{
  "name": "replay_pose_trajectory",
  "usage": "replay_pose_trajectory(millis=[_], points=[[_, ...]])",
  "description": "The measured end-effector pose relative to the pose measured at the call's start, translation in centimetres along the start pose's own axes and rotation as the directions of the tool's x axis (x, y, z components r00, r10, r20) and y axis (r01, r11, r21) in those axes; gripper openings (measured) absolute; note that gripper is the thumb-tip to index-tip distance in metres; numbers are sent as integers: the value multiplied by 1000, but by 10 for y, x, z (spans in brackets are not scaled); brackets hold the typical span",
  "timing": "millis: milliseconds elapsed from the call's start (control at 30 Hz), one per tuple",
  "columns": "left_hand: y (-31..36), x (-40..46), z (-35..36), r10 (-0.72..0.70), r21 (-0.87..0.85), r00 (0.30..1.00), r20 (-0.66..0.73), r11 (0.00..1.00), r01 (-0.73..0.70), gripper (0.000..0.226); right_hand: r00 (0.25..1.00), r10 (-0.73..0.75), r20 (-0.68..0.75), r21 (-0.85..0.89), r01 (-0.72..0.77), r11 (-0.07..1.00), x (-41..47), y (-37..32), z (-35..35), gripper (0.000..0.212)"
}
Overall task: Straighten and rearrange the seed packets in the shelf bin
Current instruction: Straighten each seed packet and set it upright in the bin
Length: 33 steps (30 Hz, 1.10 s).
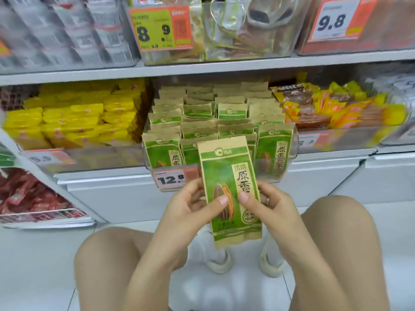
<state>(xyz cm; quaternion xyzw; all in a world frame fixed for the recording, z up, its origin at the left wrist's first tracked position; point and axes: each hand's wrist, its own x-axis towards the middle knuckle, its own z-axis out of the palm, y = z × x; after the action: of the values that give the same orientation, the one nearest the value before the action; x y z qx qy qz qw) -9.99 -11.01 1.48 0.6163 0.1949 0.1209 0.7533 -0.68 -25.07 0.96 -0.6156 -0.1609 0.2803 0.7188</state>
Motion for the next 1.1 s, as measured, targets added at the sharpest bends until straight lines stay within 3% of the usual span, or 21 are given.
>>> replay_pose_trajectory(millis=[233, 400, 733, 833, 900, 967, 1100], points=[[-23, -18, 5, -43, -60, 995, -91, 997, 37, 36, 992, 102, -74, 35, -100, 994, -21, 18, 4, 39], [-24, -16, 3, -43, -72, 996, -77, 997, 37, 38, 983, 172, -71, 88, -165, 982, -24, 20, 3, 32], [-32, -12, 6, -83, -119, 991, -103, 990, 70, 37, 986, 140, -92, 101, -131, 986, -24, 20, 2, 39], [-43, -8, 9, 52, 108, 961, -270, 994, -23, 44, 983, 85, -162, 78, -73, 994, -23, 23, 4, 31], [-45, -9, 15, 105, 250, 949, -298, 968, -28, 39, 975, 5, -224, 10, -3, 1000, -23, 26, 6, 26], [-48, -11, 23, 54, 197, 967, -248, 980, -4, 36, 966, -92, -243, -160, 53, 986, -24, 30, 9, 22], [-52, -9, 30, -53, 30, 978, -200, 998, 60, 57, 973, -142, -181, -407, 57, 911, -26, 34, 12, 25]])
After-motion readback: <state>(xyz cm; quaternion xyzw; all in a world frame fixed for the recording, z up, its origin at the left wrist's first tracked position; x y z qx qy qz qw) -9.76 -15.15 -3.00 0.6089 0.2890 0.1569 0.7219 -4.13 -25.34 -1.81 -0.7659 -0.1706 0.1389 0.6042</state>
